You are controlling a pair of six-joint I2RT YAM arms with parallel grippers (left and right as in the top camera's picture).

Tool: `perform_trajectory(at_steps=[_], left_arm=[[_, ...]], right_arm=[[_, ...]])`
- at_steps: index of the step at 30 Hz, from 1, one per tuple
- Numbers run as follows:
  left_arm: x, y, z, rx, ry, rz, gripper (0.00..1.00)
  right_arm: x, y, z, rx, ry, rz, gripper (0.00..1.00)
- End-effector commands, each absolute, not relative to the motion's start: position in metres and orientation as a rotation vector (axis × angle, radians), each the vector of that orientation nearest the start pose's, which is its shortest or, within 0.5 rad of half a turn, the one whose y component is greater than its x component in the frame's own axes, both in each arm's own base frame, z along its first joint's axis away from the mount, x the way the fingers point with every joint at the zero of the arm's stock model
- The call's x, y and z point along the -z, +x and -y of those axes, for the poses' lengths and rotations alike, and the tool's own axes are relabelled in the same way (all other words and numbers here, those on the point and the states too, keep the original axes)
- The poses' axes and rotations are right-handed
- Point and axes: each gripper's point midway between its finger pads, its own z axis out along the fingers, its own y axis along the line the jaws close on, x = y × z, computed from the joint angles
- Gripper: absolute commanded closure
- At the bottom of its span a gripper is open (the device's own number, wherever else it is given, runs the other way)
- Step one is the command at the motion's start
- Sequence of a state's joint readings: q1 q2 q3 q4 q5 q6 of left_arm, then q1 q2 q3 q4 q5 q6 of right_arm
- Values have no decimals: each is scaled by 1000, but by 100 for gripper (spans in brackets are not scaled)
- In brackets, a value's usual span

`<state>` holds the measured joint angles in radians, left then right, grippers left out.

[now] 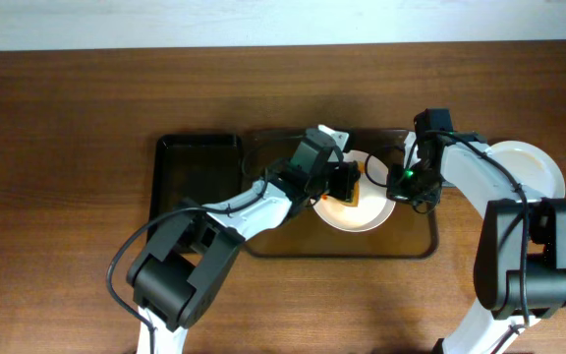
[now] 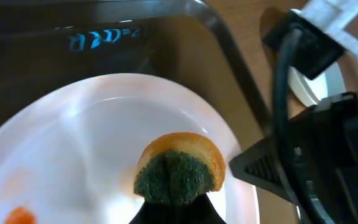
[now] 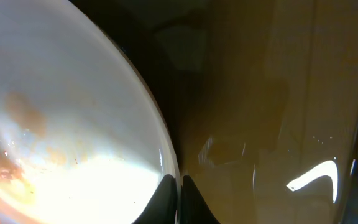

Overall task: Clean dirty plates on tray and stack at the side
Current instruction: 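Scrub the plate surface with the sponge in left gripper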

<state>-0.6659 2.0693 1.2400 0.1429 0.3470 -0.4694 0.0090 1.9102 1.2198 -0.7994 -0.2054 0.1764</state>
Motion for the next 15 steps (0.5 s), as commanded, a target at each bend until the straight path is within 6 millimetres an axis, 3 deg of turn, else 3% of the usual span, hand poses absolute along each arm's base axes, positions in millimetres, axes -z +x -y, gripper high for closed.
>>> perform_trajectory(at_steps=[1, 3, 5, 7, 10, 11, 12, 14, 15], left_arm=[[-37, 390, 375, 962, 396, -2415, 100], [-35, 384, 380, 1029, 372, -2437, 97], [-50, 376, 395, 1166, 447, -2380, 97], [-47, 377, 393, 1149, 437, -2388, 93], [-44, 378, 391, 1122, 425, -2401, 59], [-41, 377, 389, 1106, 442, -2410, 34], [-38, 375, 388, 1091, 458, -2420, 34], [-35, 372, 388, 1088, 460, -2438, 47], [-34, 371, 387, 1086, 459, -2442, 49]], right_arm=[[-5, 348, -41, -333, 236, -3080, 94], [-5, 348, -41, -333, 236, -3080, 94], [-5, 348, -41, -333, 236, -3079, 94], [-5, 348, -41, -333, 236, -3080, 94], [-5, 348, -41, -333, 236, -3080, 94], [-5, 348, -41, -333, 236, -3080, 94], [-5, 347, -41, -333, 236, -3081, 94], [-5, 347, -41, -333, 236, -3081, 94], [-5, 347, -41, -333, 236, -3081, 94]])
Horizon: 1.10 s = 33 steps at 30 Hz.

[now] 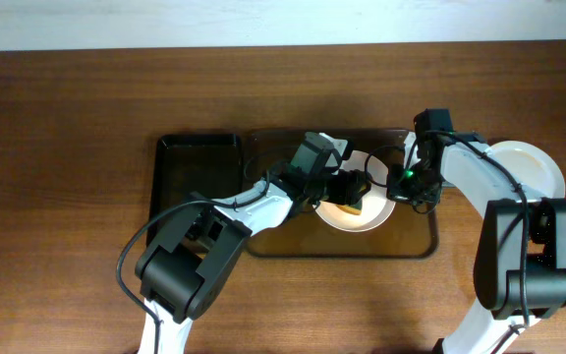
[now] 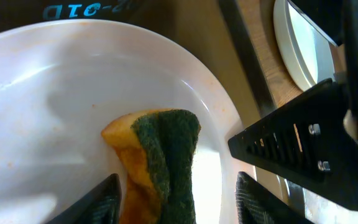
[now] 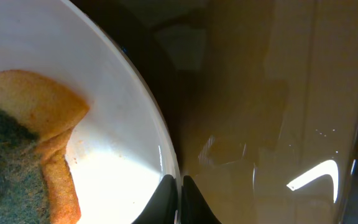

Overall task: Clean dirty plates on tray and stack at the side
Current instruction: 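Scrub the plate surface with the sponge in left gripper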

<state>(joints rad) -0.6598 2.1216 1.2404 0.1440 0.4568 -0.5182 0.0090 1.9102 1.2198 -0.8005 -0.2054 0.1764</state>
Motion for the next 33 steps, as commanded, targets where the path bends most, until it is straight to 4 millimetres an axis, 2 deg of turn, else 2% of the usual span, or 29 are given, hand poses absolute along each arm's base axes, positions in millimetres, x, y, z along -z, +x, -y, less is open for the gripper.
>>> perform_trajectory(at_steps=[1, 2, 4, 5, 6, 7, 9, 12, 14, 17, 20, 22, 25, 28, 33], left_arm=[[-33, 370, 387, 1075, 483, -2442, 47], [-29, 367, 386, 1043, 510, -2446, 45], [-12, 356, 385, 852, 600, -2472, 47], [-5, 351, 385, 752, 637, -2472, 54], [-2, 352, 384, 684, 629, -2471, 73], [-1, 353, 383, 629, 619, -2462, 100], [1, 357, 377, 567, 622, -2454, 100], [5, 358, 369, 495, 760, -2426, 100], [8, 366, 357, 405, 736, -2432, 100], [8, 371, 352, 398, 719, -2435, 100], [11, 378, 337, 376, 686, -2463, 100], [12, 380, 333, 336, 780, -2434, 100], [12, 389, 321, 178, 908, -2362, 100], [10, 399, 309, 59, 885, -2345, 100], [1, 409, 314, 51, 879, -2283, 100]], right_arm=[[-5, 347, -41, -333, 236, -3081, 94], [-5, 347, -41, -333, 236, -3081, 94], [-5, 347, -41, -333, 236, -3081, 94], [-5, 347, -41, -333, 236, -3081, 94], [-5, 347, -41, -333, 236, -3081, 94], [-5, 347, -41, -333, 236, -3082, 94], [-5, 347, -41, -332, 237, -3084, 96], [-5, 347, -41, -332, 237, -3084, 96], [-3, 344, -40, -331, 239, -3090, 96], [-1, 342, -40, -325, 242, -3095, 96], [-1, 342, -38, -309, 242, -3096, 96], [-1, 342, -38, -309, 241, -3096, 96], [-1, 342, -38, -309, 241, -3096, 96], [-1, 342, -38, -309, 241, -3096, 96], [-1, 342, -38, -309, 241, -3096, 96]])
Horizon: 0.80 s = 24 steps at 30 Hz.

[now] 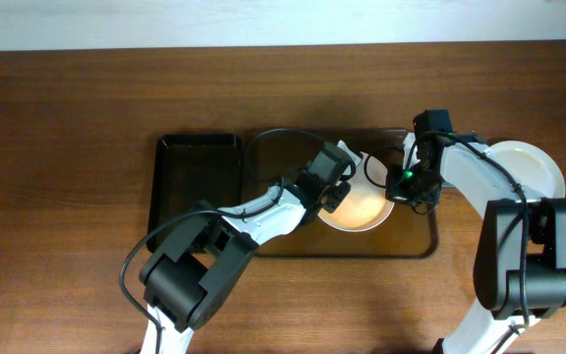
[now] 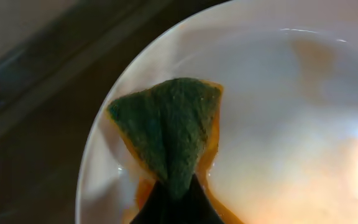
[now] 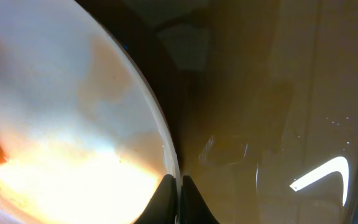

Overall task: Clean dirty plates on tray and stack at the side
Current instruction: 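Scrub the plate surface with the sponge in left gripper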

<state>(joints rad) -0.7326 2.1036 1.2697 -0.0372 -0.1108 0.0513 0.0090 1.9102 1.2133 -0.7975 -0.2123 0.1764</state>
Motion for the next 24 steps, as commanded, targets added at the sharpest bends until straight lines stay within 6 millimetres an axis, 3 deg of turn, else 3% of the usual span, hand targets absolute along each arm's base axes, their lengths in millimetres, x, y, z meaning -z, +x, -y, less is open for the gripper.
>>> perform_trajectory(at_steps=[1, 6, 8, 11, 13, 14, 16, 17, 19, 20, 24], left_arm=[[0, 410, 315, 54, 874, -2274, 100], [-24, 443, 276, -275, 676, -2182, 100], [-52, 455, 265, -400, 566, -2108, 100], [-91, 458, 260, -422, 503, -2058, 100], [-126, 452, 257, -363, 432, -2048, 100], [-133, 448, 259, -314, 421, -2062, 100], [-129, 429, 287, -62, 514, -2141, 100], [-120, 410, 316, 176, 609, -2197, 100], [-110, 381, 352, 521, 646, -2281, 100], [-102, 375, 361, 613, 606, -2318, 100], [-62, 374, 371, 679, 565, -2396, 100]], right_arm=[[-1, 342, -38, -309, 241, -3096, 96], [-1, 342, -38, -309, 241, -3096, 96], [-1, 342, -38, -309, 241, -3096, 96], [-1, 342, -38, -309, 241, -3096, 96], [-1, 342, -38, -309, 241, -3096, 96], [-1, 342, -38, -310, 241, -3096, 96], [-1, 342, -39, -315, 241, -3096, 96], [-1, 342, -39, -315, 242, -3096, 96], [-1, 342, -39, -315, 241, -3096, 96], [-1, 342, -39, -315, 241, -3096, 96], [-1, 342, -39, -315, 241, -3096, 96]])
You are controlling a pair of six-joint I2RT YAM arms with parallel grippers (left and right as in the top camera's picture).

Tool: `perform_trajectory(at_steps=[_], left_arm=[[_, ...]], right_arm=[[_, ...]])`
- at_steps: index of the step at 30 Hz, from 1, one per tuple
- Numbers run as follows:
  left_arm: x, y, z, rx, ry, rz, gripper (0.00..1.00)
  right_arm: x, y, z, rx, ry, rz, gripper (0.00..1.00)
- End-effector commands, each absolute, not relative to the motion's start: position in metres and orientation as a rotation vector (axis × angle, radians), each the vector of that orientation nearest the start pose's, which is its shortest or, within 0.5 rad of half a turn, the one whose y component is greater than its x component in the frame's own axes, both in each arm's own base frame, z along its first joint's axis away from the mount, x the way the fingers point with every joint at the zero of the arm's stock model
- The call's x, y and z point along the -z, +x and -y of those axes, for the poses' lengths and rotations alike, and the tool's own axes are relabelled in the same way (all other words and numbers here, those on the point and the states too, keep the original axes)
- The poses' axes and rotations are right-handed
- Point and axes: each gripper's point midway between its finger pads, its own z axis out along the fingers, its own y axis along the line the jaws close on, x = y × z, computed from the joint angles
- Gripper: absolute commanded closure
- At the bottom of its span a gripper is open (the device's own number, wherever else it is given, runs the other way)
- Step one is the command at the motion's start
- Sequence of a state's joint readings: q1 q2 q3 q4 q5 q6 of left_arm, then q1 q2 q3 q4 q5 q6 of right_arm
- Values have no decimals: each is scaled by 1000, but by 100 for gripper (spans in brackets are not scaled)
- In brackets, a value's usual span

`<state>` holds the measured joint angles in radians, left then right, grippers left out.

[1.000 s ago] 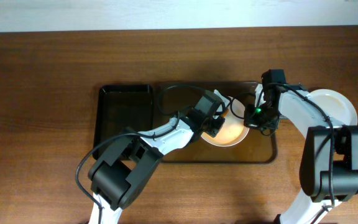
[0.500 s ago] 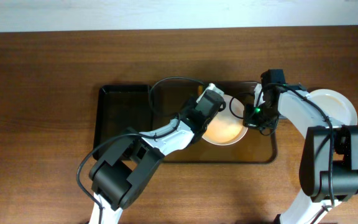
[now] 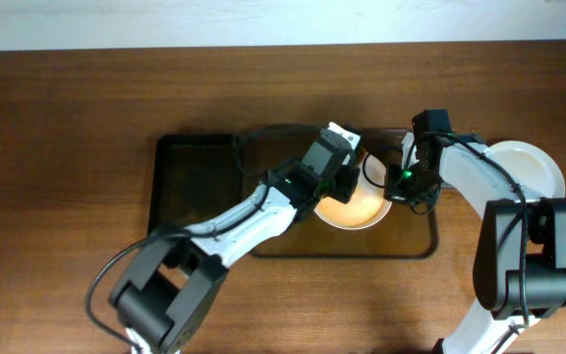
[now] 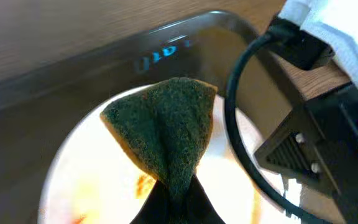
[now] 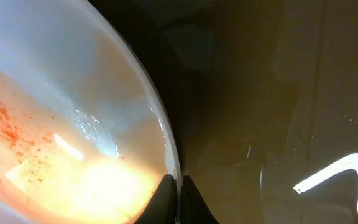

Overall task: Clean dirty plates on tray and stack at the side
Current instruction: 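Scrub the plate surface with the sponge in left gripper, then return the sponge with left gripper to the black tray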

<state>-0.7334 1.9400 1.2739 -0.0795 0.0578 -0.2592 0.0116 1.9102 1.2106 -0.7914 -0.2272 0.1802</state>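
A white dirty plate (image 3: pixel 357 208) with orange smears lies in the dark brown tray (image 3: pixel 416 246). My left gripper (image 4: pixel 178 186) is shut on a folded green and yellow sponge (image 4: pixel 161 127), held just above the plate's far left part (image 4: pixel 86 168). My right gripper (image 5: pixel 174 182) is shut on the plate's right rim (image 5: pixel 166 146), pinching it between both fingers. Orange specks show on the plate (image 5: pixel 55 124) in the right wrist view. A clean white plate (image 3: pixel 531 162) sits on the table to the right of the tray.
A black tray (image 3: pixel 197 187) stands to the left of the brown one. The right arm's cable (image 4: pixel 244 118) loops close over the plate beside the sponge. Wooden table (image 3: pixel 67 147) lies all around.
The sponge has moved from the plate's left inner face to above its far edge, off the surface. My left arm has swung round. The right gripper still pinches the rim.
My left gripper held the sponge on the plate's right part while the right gripper pinched the rim. Then the sponge lay flat near the right rim, then on the left side. Now it is lifted over the far edge; orange smears persist.
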Motion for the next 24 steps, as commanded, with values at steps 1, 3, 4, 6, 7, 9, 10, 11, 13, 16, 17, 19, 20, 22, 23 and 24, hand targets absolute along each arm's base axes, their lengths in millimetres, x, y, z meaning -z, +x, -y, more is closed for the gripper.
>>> perform_trajectory(at_steps=[1, 3, 4, 6, 7, 9, 10, 11, 13, 16, 17, 19, 20, 22, 23, 24], left_arm=[[-56, 372, 370, 677, 570, -2416, 100], [-38, 361, 360, 632, 584, -2502, 100], [-33, 357, 357, 613, 607, -2521, 100], [-28, 367, 347, 497, 615, -2500, 100], [-24, 373, 340, 429, 590, -2496, 100], [-22, 387, 319, 240, 610, -2458, 100], [-22, 392, 309, 155, 631, -2443, 100], [-20, 392, 303, 116, 639, -2447, 100], [-16, 395, 292, 89, 620, -2467, 100], [-26, 413, 284, 31, 554, -2409, 100], [-34, 417, 286, 46, 544, -2392, 100], [-72, 420, 298, 158, 519, -2341, 100], [-102, 421, 299, 221, 503, -2297, 100], [-148, 421, 285, 254, 457, -2244, 100], [-158, 420, 276, 248, 442, -2245, 100], [-164, 418, 260, 229, 420, -2265, 100]], right_arm=[[-1, 342, -39, -315, 241, -3096, 96], [-1, 342, -39, -315, 241, -3096, 96], [-1, 342, -39, -315, 241, -3096, 96], [-1, 342, -39, -315, 241, -3096, 96], [-1, 342, -39, -315, 241, -3097, 96], [-1, 342, -39, -315, 241, -3097, 96], [-1, 342, -39, -315, 241, -3097, 96], [-1, 342, -39, -315, 241, -3097, 96], [-1, 342, -39, -315, 241, -3097, 96], [-1, 342, -39, -315, 241, -3096, 96], [-1, 342, -39, -315, 241, -3097, 96], [-1, 342, -39, -316, 241, -3097, 89], [-1, 342, -39, -317, 241, -3097, 82], [-2, 342, -42, -342, 240, -3095, 62], [-2, 342, -43, -356, 239, -3093, 58], [-3, 344, -44, -361, 238, -3089, 53]])
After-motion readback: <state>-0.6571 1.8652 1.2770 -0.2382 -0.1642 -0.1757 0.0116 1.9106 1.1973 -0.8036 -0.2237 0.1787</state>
